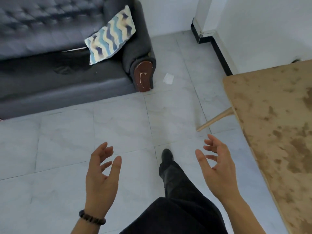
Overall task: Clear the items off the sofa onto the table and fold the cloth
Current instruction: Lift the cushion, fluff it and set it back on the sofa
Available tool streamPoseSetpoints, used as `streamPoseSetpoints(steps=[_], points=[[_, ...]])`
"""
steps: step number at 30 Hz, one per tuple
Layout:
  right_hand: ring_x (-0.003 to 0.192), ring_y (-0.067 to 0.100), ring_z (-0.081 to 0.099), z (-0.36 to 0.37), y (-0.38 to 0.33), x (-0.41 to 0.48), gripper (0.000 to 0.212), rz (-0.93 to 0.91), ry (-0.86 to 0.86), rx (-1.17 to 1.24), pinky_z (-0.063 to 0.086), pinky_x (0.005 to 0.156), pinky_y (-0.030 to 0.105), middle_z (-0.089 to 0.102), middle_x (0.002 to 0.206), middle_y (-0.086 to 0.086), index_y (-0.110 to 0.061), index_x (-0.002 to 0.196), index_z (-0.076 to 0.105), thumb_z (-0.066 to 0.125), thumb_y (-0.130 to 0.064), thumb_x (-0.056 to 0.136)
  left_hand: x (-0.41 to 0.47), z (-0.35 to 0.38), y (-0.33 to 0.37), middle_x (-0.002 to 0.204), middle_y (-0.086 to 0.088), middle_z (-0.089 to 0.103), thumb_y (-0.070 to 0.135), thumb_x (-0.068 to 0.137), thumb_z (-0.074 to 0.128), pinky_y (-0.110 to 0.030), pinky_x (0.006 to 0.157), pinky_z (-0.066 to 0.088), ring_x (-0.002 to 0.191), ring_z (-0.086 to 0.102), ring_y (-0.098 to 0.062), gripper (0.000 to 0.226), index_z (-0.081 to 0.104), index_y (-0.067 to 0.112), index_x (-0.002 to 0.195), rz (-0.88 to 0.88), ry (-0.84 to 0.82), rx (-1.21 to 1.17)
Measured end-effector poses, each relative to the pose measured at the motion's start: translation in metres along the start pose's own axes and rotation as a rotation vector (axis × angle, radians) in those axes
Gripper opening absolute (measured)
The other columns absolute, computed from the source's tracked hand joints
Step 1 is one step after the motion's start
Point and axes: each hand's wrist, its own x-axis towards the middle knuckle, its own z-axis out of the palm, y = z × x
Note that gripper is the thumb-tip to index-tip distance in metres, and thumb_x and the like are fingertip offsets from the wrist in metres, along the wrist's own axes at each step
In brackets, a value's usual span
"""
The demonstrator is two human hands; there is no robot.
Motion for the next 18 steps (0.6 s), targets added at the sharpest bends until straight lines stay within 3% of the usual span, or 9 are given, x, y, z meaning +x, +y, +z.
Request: streamPoseSetpoints(steps=[5,9,13,18], points=[[0.111,-0.003,0.054,0.041,-0.057,0.133,0.053,-0.066,-0.099,0.001,0.05,0.084,0.019,0.051,0.122,-0.028,-0.042,0.135,0.041,0.059,-0.049,0.086,0.107,-0.002,0.048,0.118,0.02,0.059,0.036,0.084,0.059,-0.017,0.084,0.044,0.109,0.056,0.006,0.047,0.046,0.036,0.129,-0.036,0.077,-0.014],[0.111,-0.003,0.053,0.083,-0.11,0.226,0.052,-0.144,-0.229,-0.031,0.049,0.084,0.018,0.051,0.124,-0.024,-0.038,0.137,0.041,0.06,-0.044,0.089,0.178,-0.014,0.064,0.118,0.019,0.059,0.027,0.087,0.061,-0.014,0.082,0.045,0.109,0.055,0.008,0.044,0.046,0.033,0.129,-0.085,0.173,-0.043],[0.112,-0.004,0.052,0.143,-0.147,0.308,0.051,-0.225,-0.319,-0.076,0.049,0.082,0.017,0.048,0.123,-0.031,-0.043,0.136,0.04,0.06,-0.045,0.089,0.252,-0.019,0.062,0.118,0.018,0.059,0.039,0.08,0.058,-0.014,0.083,0.045,0.11,0.055,0.005,0.05,0.046,0.034,0.128,-0.153,0.264,-0.097],[0.112,-0.005,0.051,0.235,-0.183,0.402,0.05,-0.27,-0.373,-0.154,0.048,0.084,0.016,0.049,0.121,-0.027,-0.049,0.132,0.036,0.056,-0.05,0.087,0.376,-0.024,0.033,0.119,0.014,0.06,0.023,0.088,0.062,-0.014,0.084,0.043,0.11,0.055,0.005,0.044,0.046,0.033,0.127,-0.199,0.294,-0.131]])
